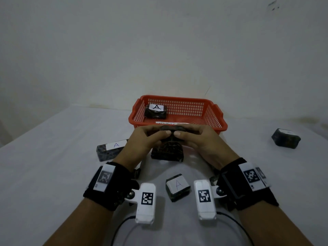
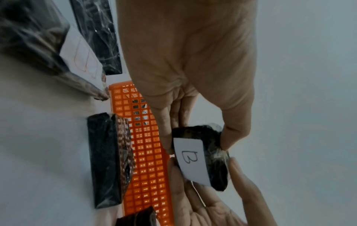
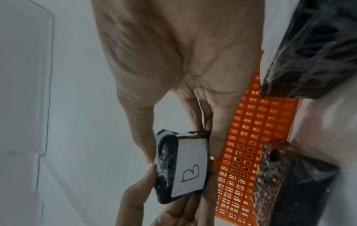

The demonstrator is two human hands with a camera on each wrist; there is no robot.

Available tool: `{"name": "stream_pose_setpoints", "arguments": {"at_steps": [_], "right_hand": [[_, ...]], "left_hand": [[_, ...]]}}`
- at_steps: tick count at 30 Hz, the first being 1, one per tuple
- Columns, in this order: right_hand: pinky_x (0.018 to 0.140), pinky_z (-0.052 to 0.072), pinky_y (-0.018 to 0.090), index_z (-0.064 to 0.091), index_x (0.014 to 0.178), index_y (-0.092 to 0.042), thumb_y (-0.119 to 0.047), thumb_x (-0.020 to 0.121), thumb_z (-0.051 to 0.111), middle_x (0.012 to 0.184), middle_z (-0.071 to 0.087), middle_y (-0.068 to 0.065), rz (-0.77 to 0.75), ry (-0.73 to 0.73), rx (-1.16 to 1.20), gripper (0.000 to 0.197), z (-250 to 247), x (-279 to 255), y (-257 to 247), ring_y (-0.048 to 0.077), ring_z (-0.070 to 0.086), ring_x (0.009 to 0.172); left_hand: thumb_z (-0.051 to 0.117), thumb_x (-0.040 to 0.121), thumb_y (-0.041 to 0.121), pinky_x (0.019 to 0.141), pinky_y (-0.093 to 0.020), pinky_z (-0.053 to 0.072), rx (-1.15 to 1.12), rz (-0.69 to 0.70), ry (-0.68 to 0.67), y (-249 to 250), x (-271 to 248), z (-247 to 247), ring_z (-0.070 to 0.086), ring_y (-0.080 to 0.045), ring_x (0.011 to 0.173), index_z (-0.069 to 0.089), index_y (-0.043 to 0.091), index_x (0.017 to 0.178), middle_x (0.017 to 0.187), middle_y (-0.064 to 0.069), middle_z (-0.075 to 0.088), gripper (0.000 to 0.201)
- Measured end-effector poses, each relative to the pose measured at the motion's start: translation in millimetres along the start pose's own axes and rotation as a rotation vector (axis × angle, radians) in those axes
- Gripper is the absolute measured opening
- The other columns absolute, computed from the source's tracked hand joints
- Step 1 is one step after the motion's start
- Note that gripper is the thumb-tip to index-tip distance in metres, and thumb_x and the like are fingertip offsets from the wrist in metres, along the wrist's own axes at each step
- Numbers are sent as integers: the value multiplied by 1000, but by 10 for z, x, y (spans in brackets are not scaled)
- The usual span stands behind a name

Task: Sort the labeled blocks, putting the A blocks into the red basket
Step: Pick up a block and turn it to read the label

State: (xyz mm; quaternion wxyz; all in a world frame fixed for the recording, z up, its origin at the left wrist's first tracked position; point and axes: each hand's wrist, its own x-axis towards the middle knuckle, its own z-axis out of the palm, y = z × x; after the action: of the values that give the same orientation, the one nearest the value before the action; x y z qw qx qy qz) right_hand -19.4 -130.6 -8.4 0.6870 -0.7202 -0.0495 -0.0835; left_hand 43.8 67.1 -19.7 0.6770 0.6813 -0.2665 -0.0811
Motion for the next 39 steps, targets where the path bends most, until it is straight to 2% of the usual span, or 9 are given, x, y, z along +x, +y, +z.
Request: {"name": "stream_pose_setpoints", "arguments": {"at_steps": [6, 12, 15, 20, 24, 28, 31, 34, 39], "right_hand": [[109, 54, 48, 76, 122, -8, -11, 91, 77, 117, 79, 11, -18, 50, -1, 32, -23, -95, 1, 26, 75, 114], [111, 52, 51, 76, 121, -8, -23, 85, 80, 118, 79, 11, -21, 38, -17, 39, -7, -74, -11, 27, 74, 116], [110, 52, 51, 75, 122, -5, -19, 91, 76, 118, 79, 13, -32, 61, 3, 34, -6, -82, -12, 27, 74, 115], [109, 54, 46, 73, 125, -4, -13, 92, 75, 120, 77, 14, -23, 34, 6, 34, -6, -115, -25, 26, 73, 117], [103, 58, 41, 73, 121, 0, -27, 89, 74, 119, 77, 18, 68, 43, 108, 41, 27, -117, -22, 28, 74, 114], [89, 64, 36, 74, 118, 1, -16, 99, 67, 115, 78, 20, 83, 130, 149, 27, 7, -88, 47, 29, 76, 105], [104, 57, 50, 70, 128, -4, -10, 92, 75, 115, 78, 18, 53, 144, 70, 37, -58, -51, 130, 33, 75, 111], [105, 56, 53, 70, 128, -5, -6, 88, 79, 111, 79, 19, 43, 141, 17, 41, -53, -57, 152, 33, 77, 108], [104, 57, 48, 75, 122, -8, -19, 89, 79, 112, 80, 11, 40, 140, -23, 34, -14, -76, 138, 26, 77, 107]], "left_hand": [[66, 93, 23, 109, -46, 49, -157, -53, -143, 0, -16, 39, 69, -23, 121, 68, 10, 128, 126, -8, 73, 38], [65, 95, 20, 110, -49, 48, -141, -25, -126, -9, -15, 38, 70, -25, 119, 69, 9, 127, 124, -10, 74, 34], [64, 93, 21, 108, -46, 49, -178, -28, -161, 25, -31, 57, 68, -27, 121, 66, 5, 130, 127, -12, 72, 41], [65, 95, 12, 104, -41, 54, -50, 30, -64, 28, -32, 61, 71, -18, 115, 69, 12, 128, 120, -4, 76, 33], [77, 83, 6, 101, -34, 56, 24, 53, -49, 48, -56, 43, 69, -8, 117, 62, 19, 134, 123, 5, 74, 55], [83, 76, 6, 96, -36, 59, -41, 16, -88, 20, -37, 51, 69, -13, 117, 60, 22, 134, 126, 3, 72, 65], [74, 89, 19, 85, -30, 61, -156, -43, -70, 16, -12, 94, 74, -19, 108, 64, 20, 130, 119, -3, 75, 42], [65, 97, 14, 67, -16, 57, -67, -24, 50, -7, -18, 97, 78, -12, 84, 73, 9, 118, 96, -3, 80, 23], [67, 94, 7, 77, -22, 61, -11, 58, 84, -21, -39, 88, 77, -14, 95, 76, 10, 113, 101, -3, 81, 21]]}}
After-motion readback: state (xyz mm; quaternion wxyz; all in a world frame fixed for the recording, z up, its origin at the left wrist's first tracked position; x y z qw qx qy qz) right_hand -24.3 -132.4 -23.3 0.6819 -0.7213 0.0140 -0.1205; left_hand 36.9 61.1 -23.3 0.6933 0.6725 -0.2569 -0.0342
